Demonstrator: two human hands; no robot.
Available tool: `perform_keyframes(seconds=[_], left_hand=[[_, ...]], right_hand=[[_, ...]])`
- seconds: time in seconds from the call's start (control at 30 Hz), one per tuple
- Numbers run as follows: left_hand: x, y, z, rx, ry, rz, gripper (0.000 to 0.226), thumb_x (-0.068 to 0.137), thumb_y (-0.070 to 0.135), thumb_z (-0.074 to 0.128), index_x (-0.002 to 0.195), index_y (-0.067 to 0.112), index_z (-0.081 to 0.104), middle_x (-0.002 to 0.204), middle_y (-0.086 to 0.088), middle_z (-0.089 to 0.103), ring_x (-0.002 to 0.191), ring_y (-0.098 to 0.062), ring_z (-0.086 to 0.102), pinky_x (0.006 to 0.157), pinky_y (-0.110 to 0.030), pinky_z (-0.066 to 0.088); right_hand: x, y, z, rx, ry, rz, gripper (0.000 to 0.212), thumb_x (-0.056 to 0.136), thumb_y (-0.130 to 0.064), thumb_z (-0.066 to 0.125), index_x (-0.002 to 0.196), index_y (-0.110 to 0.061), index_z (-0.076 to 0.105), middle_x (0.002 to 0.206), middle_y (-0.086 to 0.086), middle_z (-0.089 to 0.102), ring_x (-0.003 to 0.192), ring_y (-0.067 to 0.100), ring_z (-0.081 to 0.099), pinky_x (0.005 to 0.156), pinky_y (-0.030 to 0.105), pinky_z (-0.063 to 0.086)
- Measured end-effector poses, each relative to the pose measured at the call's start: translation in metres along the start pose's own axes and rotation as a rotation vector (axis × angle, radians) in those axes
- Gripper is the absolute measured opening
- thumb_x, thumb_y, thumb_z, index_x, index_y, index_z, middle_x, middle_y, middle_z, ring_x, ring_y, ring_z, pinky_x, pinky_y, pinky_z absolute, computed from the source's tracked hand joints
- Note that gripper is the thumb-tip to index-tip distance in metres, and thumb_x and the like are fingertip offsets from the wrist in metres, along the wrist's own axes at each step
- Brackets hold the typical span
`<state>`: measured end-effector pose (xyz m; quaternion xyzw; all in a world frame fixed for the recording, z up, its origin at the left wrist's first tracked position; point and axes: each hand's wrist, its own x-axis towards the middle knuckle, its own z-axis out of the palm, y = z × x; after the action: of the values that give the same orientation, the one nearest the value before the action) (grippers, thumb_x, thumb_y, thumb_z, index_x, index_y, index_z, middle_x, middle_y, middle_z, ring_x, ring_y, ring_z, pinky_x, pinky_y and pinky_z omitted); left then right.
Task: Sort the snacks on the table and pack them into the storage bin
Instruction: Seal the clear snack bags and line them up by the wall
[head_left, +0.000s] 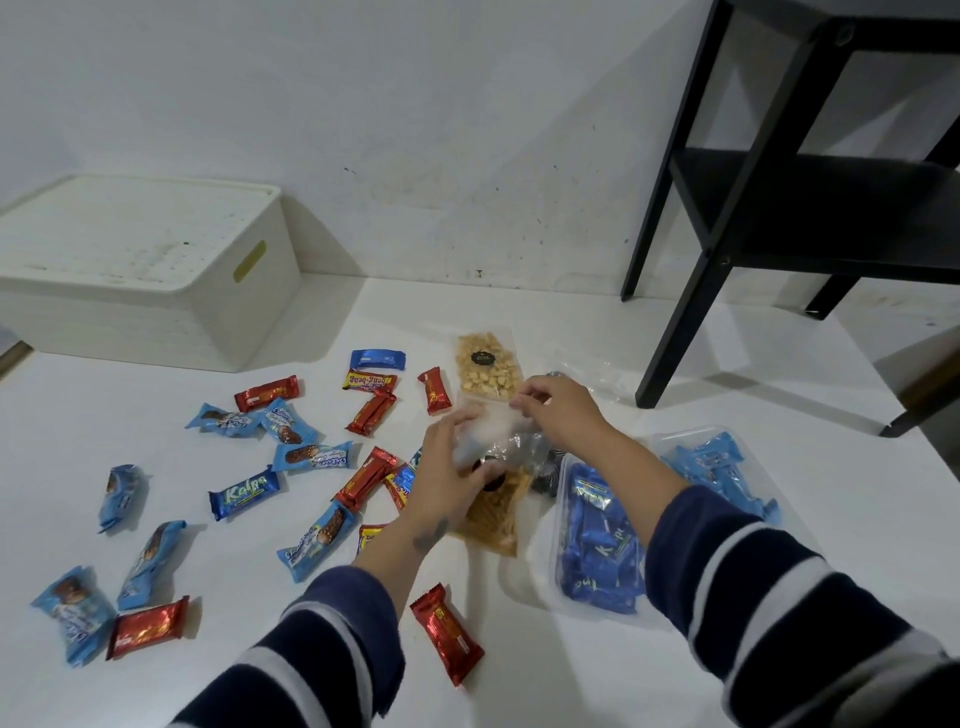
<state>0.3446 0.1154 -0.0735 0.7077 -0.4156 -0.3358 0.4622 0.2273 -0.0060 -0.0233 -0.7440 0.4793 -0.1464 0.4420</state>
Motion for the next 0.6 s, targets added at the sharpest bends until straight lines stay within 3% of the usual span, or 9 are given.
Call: perform_keyframes(seconds=[0.07, 0.13, 0.23, 0.3, 0.4, 0.5, 0.6], left_hand=[[-0.01, -0.013, -0.005, 0.039, -0.091, -0.049, 0.08, 0.073, 0.014, 0.079, 0.134, 0.041, 0.035, 0.143, 0.007, 0.037, 0.131, -0.012, 0.037, 0.109, -0.039, 0.037], [-0.016, -0.025, -0.007, 0.096, -0.155, -0.088, 0.089, 0.076, 0.01, 0.077, 0.142, 0.042, 0.028, 0.146, 0.008, 0.035, 0.134, -0.013, 0.035, 0.109, -0.038, 0.037], [-0.017, -0.036, -0.008, 0.084, -0.103, -0.114, 0.084, 0.078, 0.001, 0.072, 0.14, 0.042, 0.034, 0.138, 0.01, 0.043, 0.13, -0.017, 0.043, 0.104, -0.037, 0.044], [-0.015, -0.037, -0.011, 0.062, -0.048, -0.101, 0.083, 0.076, -0.002, 0.072, 0.139, 0.041, 0.038, 0.139, 0.011, 0.044, 0.131, -0.015, 0.043, 0.106, -0.039, 0.044], [-0.011, -0.032, -0.018, 0.014, -0.006, -0.059, 0.083, 0.074, -0.003, 0.073, 0.139, 0.036, 0.04, 0.133, 0.016, 0.044, 0.13, -0.012, 0.041, 0.107, -0.04, 0.042], [0.002, -0.022, -0.035, -0.062, 0.053, -0.005, 0.083, 0.073, -0.001, 0.075, 0.139, 0.037, 0.041, 0.12, 0.028, 0.045, 0.119, -0.016, 0.052, 0.094, -0.035, 0.052], [0.024, -0.012, -0.057, -0.135, 0.066, -0.002, 0.083, 0.077, -0.001, 0.073, 0.14, 0.036, 0.035, 0.124, 0.006, 0.051, 0.105, -0.016, 0.059, 0.07, -0.022, 0.057]], right_hand=[[0.0, 0.001, 0.001, 0.029, 0.012, 0.015, 0.012, 0.093, -0.024, 0.057, 0.086, -0.019, 0.066, 0.08, -0.003, 0.06, 0.081, 0.021, 0.06, 0.069, 0.027, 0.046], [-0.006, 0.003, 0.006, 0.051, 0.041, 0.028, 0.016, 0.094, -0.03, 0.054, 0.104, -0.02, 0.063, 0.1, 0.0, 0.058, 0.092, 0.019, 0.057, 0.072, 0.025, 0.046], [-0.019, 0.01, 0.021, 0.119, 0.058, 0.025, 0.033, 0.09, -0.029, 0.061, 0.121, -0.035, 0.051, 0.132, -0.001, 0.032, 0.11, 0.02, 0.05, 0.096, 0.034, 0.047], [-0.028, 0.013, 0.032, 0.113, 0.028, 0.048, 0.042, 0.088, -0.017, 0.064, 0.118, -0.043, 0.051, 0.139, -0.002, 0.023, 0.111, 0.021, 0.05, 0.097, 0.032, 0.048], [-0.033, 0.012, 0.048, 0.089, -0.021, 0.057, 0.053, 0.086, -0.004, 0.063, 0.124, -0.039, 0.051, 0.141, 0.004, 0.035, 0.113, 0.016, 0.045, 0.092, 0.023, 0.043], [-0.026, -0.004, 0.05, 0.134, -0.072, 0.037, 0.059, 0.088, -0.003, 0.062, 0.135, -0.035, 0.045, 0.143, -0.002, 0.043, 0.116, 0.014, 0.047, 0.081, 0.014, 0.041], [-0.004, -0.027, 0.05, 0.116, -0.047, 0.011, 0.062, 0.086, -0.005, 0.066, 0.134, -0.039, 0.046, 0.147, -0.003, 0.041, 0.127, 0.018, 0.045, 0.092, 0.025, 0.045]])
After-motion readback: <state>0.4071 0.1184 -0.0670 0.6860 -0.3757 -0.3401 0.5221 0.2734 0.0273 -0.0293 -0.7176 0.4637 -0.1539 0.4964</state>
